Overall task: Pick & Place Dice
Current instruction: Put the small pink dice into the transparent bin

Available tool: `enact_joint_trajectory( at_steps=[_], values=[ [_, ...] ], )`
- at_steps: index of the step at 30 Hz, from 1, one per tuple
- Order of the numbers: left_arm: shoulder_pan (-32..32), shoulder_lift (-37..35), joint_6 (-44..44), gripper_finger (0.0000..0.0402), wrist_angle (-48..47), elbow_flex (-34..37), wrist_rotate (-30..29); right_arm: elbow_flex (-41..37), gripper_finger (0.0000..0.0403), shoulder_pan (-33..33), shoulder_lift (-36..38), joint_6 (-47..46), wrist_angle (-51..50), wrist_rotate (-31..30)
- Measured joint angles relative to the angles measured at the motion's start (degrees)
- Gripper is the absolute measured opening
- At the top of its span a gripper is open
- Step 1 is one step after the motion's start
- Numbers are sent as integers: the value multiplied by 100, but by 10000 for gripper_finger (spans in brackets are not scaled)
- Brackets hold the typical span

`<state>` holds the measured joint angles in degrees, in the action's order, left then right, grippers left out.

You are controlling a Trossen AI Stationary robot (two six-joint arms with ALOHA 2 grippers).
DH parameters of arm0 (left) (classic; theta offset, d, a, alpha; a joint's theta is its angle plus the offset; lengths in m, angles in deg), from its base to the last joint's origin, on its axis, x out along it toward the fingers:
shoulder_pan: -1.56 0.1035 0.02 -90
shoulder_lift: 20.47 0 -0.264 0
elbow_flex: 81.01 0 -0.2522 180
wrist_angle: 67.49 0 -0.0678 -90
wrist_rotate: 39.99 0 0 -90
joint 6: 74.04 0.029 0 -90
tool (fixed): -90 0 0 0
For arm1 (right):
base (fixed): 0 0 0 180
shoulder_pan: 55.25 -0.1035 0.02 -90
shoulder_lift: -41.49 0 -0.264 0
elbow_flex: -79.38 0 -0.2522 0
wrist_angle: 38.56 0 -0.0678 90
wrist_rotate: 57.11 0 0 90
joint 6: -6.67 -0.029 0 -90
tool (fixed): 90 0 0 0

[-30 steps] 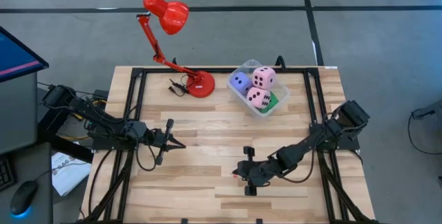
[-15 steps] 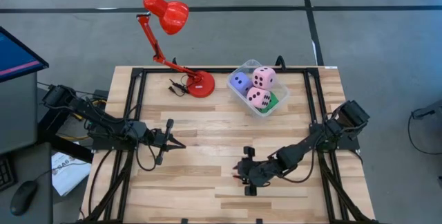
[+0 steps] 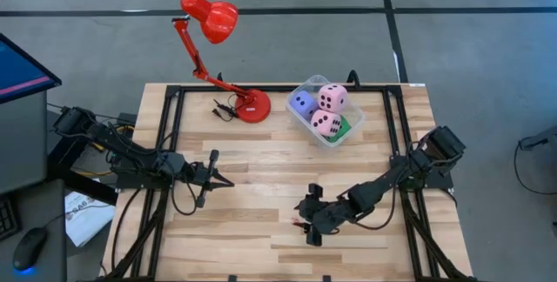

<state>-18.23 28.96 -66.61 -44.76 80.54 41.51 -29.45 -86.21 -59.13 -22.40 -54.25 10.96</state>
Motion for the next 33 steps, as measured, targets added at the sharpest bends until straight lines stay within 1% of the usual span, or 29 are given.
enact_joint_trajectory(
  at_steps=[9,16,20,22,25,33],
  values=[
    [0,0,1,1,0,0,0,-105,211,-2,2,-97,23,-41],
    [0,0,-1,1,0,0,-1,-105,208,-13,-14,-97,74,-42],
    [-1,0,1,1,0,0,0,-121,207,-52,-363,-98,268,-39],
    [0,0,1,1,8,0,-1,-94,207,-45,-630,-99,470,177],
    [0,0,1,1,60,0,-1,-75,207,-56,-853,-103,442,516],
    [-1,-12,1,1,96,2,0,-47,207,-27,-1194,-156,610,496]
  ],
)
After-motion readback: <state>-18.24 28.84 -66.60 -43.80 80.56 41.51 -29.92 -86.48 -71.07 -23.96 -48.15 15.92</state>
